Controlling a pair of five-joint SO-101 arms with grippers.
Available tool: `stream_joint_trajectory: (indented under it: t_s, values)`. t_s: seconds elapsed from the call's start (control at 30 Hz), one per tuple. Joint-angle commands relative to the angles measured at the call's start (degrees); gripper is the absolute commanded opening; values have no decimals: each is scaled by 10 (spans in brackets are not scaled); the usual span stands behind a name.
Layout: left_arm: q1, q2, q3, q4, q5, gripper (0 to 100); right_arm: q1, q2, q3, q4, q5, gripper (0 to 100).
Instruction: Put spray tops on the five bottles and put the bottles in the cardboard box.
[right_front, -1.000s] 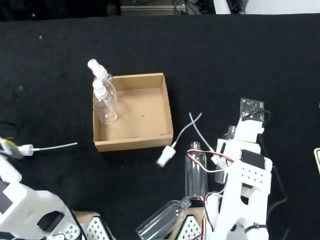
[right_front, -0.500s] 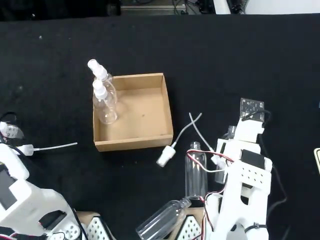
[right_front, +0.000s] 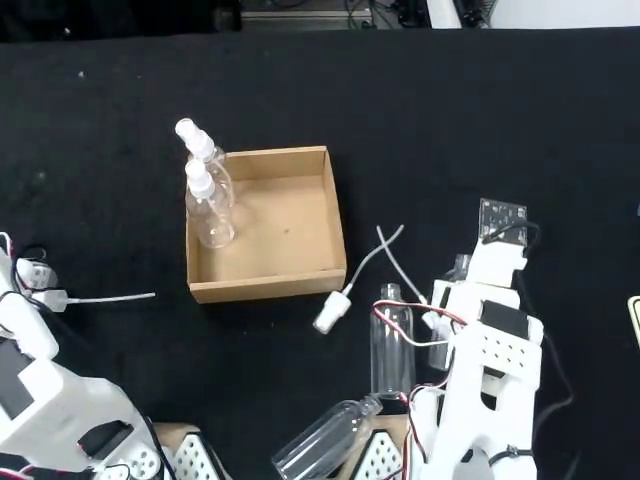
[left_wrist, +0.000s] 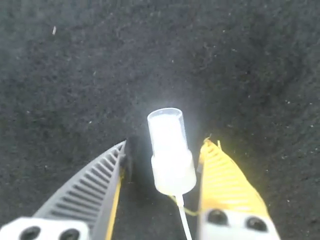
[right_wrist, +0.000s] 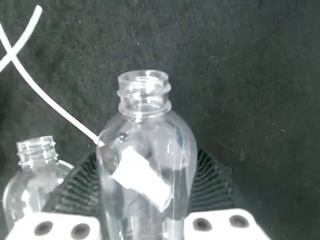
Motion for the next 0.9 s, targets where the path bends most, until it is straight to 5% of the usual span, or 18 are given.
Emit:
stream_joint_trajectory:
  t_s: [0.0,0.1,0.23,0.6,0.77,0.87]
  values:
    - [8,-28,9,-10,2,117,-4,-27,-3,-13,1,35]
    - [15,-28,22,-9,-3,22,-4,-27,-3,-13,1,35]
    - [13,-28,6,-12,-94,46,-4,-27,-2,-13,1,35]
    - [0,-28,-78,-8,-669,44,-4,-27,-2,-12,1,35]
    - [0,-28,-29,-9,-728,62,-4,-27,-2,-13,1,35]
    - [0,-28,-14,-12,-727,166,-4,-27,-2,-13,1,35]
